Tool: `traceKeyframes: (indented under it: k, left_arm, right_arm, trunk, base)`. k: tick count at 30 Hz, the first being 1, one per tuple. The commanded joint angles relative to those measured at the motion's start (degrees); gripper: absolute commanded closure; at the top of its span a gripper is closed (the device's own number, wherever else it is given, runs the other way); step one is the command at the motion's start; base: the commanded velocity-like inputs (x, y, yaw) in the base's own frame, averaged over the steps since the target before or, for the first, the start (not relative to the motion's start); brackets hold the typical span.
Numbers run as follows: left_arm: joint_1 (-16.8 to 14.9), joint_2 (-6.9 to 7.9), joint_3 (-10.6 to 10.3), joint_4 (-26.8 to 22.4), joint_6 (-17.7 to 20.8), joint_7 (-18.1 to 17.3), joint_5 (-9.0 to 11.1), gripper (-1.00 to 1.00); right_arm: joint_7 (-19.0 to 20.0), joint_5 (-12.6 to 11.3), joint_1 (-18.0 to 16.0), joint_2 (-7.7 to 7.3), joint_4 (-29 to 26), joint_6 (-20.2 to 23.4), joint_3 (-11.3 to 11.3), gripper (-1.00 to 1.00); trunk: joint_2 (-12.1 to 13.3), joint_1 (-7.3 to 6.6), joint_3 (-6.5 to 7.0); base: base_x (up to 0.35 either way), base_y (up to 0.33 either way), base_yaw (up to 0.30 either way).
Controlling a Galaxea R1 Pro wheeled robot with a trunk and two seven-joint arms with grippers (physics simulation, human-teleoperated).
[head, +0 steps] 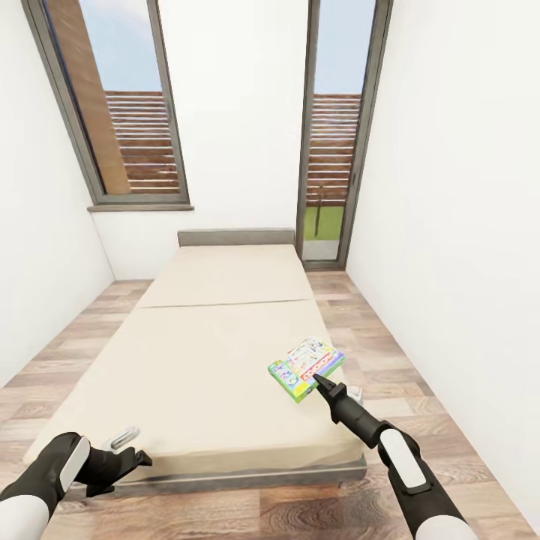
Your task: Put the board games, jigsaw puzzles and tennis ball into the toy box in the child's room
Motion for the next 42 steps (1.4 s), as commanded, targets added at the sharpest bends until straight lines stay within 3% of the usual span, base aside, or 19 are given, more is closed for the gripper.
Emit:
traceKeyframes:
  k: [1,7,30,36,40,42]
  left_arm:
    - [0.0,-0.04,0.3,0.0,0.3,-0.2,-0.2,-1.0]
    - [0.0,-0.11,0.3,0.0,0.3,-0.2,-0.2,-1.0]
    - [0.0,-0.4,0.5,0.1,0.4,0.1,-0.2,-1.0]
    - [0.0,-0.74,-0.5,0.3,0.3,0.2,-0.3,-1.0]
    - [0.0,-1.92,-0.9,1.5,-0.1,0.3,-0.3,-1.0]
    - [0.0,-3.43,-1.0,3.2,-0.4,0.5,-0.4,-1.0]
  right_arm:
    - [0.0,-0.1,-0.1,0.07,0.0,0.7,-0.3,1.0]
    - [0.2,0.0,-0.1,0.24,0.0,3.5,-0.3,1.0]
    - [0.3,0.1,-0.1,0.75,0.0,3.4,0.1,1.0]
    - [0.0,0.2,-0.1,0.85,-0.3,3.3,0.1,1.0]
    - [-0.2,0.4,0.0,0.42,-1.3,3.2,0.3,1.0]
    - [-0.4,1.4,-0.2,0.15,-1.6,3.2,0.6,1.0]
  trunk:
    - [0.4,-0.23,0.13]
    - [2.8,-1.55,1.21]
    - [12.0,-6.6,5.33]
    - [14.4,-7.92,6.41]
    - [16.0,-8.79,7.13]
    - [16.8,-9.23,7.49]
  base:
    - [0.0,0.0,0.0]
    - [0.0,0.0,0.0]
    - [-0.048,0.0,0.0]
    - [0.0,0.0,0.0]
    - [0.0,0.0,0.0]
    - [0.0,0.0,0.0]
